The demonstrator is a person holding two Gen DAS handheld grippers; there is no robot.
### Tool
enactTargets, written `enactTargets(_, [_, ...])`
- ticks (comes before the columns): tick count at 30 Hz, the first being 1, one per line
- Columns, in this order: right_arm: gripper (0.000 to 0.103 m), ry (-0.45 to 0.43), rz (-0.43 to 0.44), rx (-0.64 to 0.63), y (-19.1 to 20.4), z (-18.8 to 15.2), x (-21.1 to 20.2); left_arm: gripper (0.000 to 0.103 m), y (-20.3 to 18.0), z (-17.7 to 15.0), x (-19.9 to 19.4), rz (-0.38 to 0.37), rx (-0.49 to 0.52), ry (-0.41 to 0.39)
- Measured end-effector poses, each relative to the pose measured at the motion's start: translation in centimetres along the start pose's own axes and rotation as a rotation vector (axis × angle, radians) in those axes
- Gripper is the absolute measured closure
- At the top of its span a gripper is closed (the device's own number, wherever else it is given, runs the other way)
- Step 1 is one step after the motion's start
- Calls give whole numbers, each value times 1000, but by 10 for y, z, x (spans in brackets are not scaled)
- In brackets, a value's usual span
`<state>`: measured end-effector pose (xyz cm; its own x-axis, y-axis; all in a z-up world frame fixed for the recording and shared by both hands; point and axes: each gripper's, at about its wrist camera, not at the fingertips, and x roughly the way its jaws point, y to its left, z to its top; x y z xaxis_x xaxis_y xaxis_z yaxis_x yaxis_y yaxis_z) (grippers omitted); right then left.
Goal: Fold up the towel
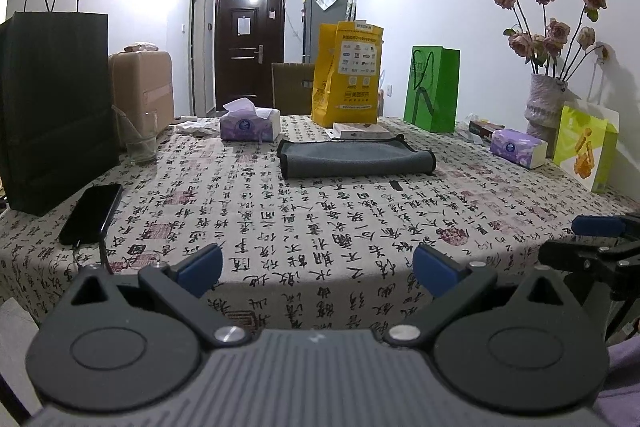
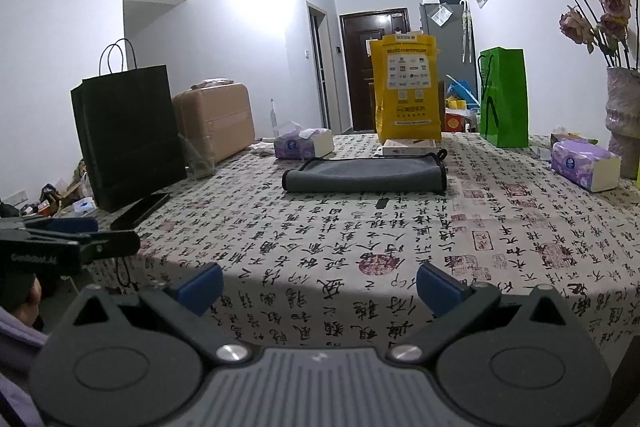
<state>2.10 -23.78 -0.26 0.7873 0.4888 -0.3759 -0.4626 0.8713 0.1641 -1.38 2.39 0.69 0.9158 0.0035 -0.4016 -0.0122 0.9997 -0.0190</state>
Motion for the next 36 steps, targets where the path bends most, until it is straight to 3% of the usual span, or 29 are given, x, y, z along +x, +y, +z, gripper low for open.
enactTargets(36, [0, -9, -8, 2, -1, 0, -1, 0, -1, 0, 4, -2, 4, 14])
